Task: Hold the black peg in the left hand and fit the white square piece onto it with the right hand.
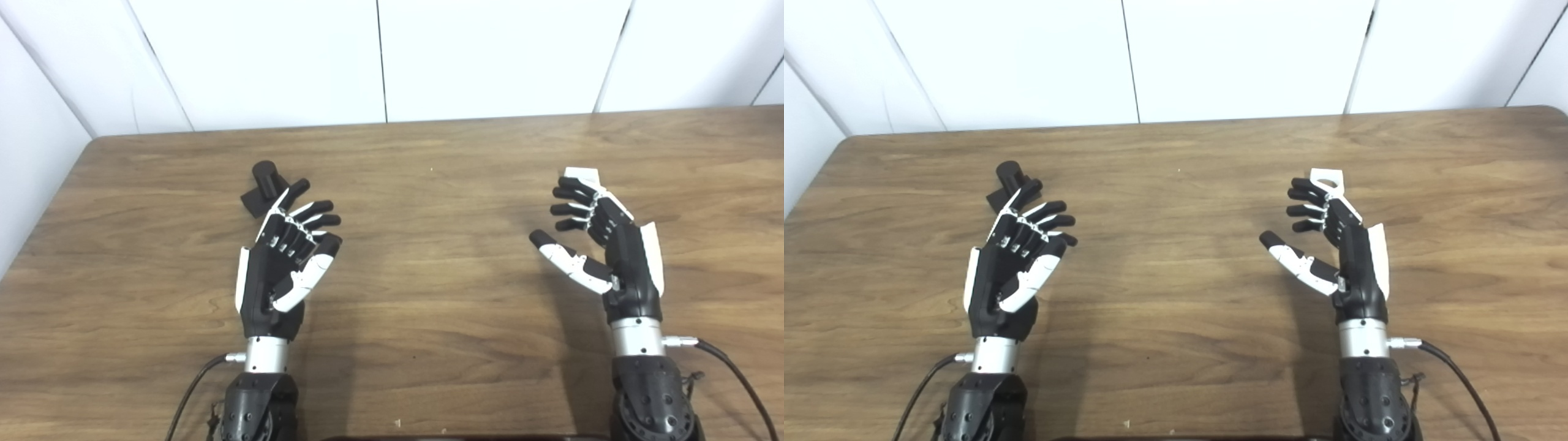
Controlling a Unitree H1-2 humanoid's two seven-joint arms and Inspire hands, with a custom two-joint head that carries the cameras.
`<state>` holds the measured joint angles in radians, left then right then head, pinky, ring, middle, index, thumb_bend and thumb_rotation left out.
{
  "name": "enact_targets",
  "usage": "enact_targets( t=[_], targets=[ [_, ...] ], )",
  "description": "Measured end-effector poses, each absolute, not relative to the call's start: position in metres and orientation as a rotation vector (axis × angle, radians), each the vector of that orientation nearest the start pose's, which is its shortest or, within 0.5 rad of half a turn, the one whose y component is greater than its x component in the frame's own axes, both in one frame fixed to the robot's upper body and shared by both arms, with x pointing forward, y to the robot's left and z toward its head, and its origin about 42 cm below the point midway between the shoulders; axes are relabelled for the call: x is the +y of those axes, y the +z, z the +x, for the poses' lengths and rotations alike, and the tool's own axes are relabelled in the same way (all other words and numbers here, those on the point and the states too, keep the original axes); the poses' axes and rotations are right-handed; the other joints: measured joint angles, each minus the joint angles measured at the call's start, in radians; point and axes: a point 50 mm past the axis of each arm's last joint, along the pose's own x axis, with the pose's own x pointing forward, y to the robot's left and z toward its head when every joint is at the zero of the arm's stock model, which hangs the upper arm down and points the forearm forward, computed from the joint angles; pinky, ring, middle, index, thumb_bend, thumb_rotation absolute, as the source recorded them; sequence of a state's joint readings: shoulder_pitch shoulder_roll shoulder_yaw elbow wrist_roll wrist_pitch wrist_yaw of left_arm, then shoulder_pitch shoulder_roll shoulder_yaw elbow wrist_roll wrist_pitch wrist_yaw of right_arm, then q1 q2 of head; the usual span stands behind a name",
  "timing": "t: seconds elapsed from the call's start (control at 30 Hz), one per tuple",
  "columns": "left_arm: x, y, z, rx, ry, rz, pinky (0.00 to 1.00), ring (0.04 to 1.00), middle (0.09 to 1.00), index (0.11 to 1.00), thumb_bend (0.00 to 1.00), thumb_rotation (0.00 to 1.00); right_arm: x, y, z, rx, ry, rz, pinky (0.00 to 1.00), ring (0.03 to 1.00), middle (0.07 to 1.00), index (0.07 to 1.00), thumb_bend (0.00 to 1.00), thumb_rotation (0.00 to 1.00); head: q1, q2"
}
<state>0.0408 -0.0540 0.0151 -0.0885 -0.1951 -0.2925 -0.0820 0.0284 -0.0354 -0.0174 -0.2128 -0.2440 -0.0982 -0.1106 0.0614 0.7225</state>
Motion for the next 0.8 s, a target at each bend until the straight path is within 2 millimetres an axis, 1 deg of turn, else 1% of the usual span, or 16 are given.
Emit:
enact_targets(
  t=[0.07, 0.17, 0.2, 0.27, 0.37, 0.43, 0.57, 0.63, 0.8],
  targets=[
    [0.200, 0.129, 0.267, -0.352, -0.021, -0.225, 0.50, 0.629, 0.692, 0.823, 0.62, 0.22, -0.231, 0.155, 0.270, -0.295, -0.137, -0.265, 0.56, 0.659, 0.732, 0.748, 0.61, 0.24, 0.008, -0.002],
    [0.200, 0.129, 0.267, -0.351, -0.018, -0.220, 0.50, 0.622, 0.694, 0.817, 0.62, 0.22, -0.233, 0.155, 0.270, -0.295, -0.138, -0.261, 0.55, 0.654, 0.733, 0.746, 0.61, 0.24, 0.057, -0.011],
    [0.199, 0.129, 0.267, -0.350, -0.015, -0.214, 0.50, 0.616, 0.693, 0.815, 0.63, 0.23, -0.234, 0.155, 0.269, -0.295, -0.139, -0.263, 0.55, 0.650, 0.735, 0.747, 0.60, 0.23, 0.105, -0.018],
    [0.196, 0.129, 0.267, -0.349, -0.009, -0.201, 0.50, 0.612, 0.690, 0.815, 0.63, 0.23, -0.237, 0.155, 0.269, -0.302, -0.138, -0.270, 0.55, 0.650, 0.737, 0.748, 0.60, 0.22, 0.162, -0.032],
    [0.190, 0.129, 0.268, -0.352, -0.001, -0.192, 0.48, 0.608, 0.684, 0.812, 0.61, 0.22, -0.244, 0.153, 0.269, -0.314, -0.140, -0.273, 0.55, 0.661, 0.739, 0.751, 0.59, 0.20, 0.216, -0.043],
    [0.184, 0.129, 0.269, -0.354, -0.003, -0.186, 0.48, 0.607, 0.678, 0.807, 0.61, 0.22, -0.248, 0.153, 0.268, -0.310, -0.148, -0.270, 0.56, 0.668, 0.741, 0.749, 0.59, 0.18, 0.232, -0.040],
    [0.176, 0.129, 0.270, -0.356, 0.004, -0.193, 0.49, 0.606, 0.667, 0.805, 0.63, 0.24, -0.252, 0.152, 0.267, -0.308, -0.155, -0.249, 0.55, 0.665, 0.737, 0.745, 0.58, 0.12, 0.230, -0.040],
    [0.176, 0.129, 0.270, -0.360, 0.003, -0.190, 0.49, 0.608, 0.672, 0.805, 0.63, 0.24, -0.252, 0.152, 0.267, -0.307, -0.150, -0.240, 0.55, 0.665, 0.736, 0.745, 0.57, 0.12, 0.232, -0.046],
    [0.176, 0.130, 0.270, -0.361, 0.016, -0.187, 0.52, 0.629, 0.696, 0.811, 0.65, 0.27, -0.251, 0.153, 0.268, -0.306, -0.142, -0.242, 0.56, 0.660, 0.731, 0.743, 0.57, 0.10, 0.239, -0.043]
  ],
)
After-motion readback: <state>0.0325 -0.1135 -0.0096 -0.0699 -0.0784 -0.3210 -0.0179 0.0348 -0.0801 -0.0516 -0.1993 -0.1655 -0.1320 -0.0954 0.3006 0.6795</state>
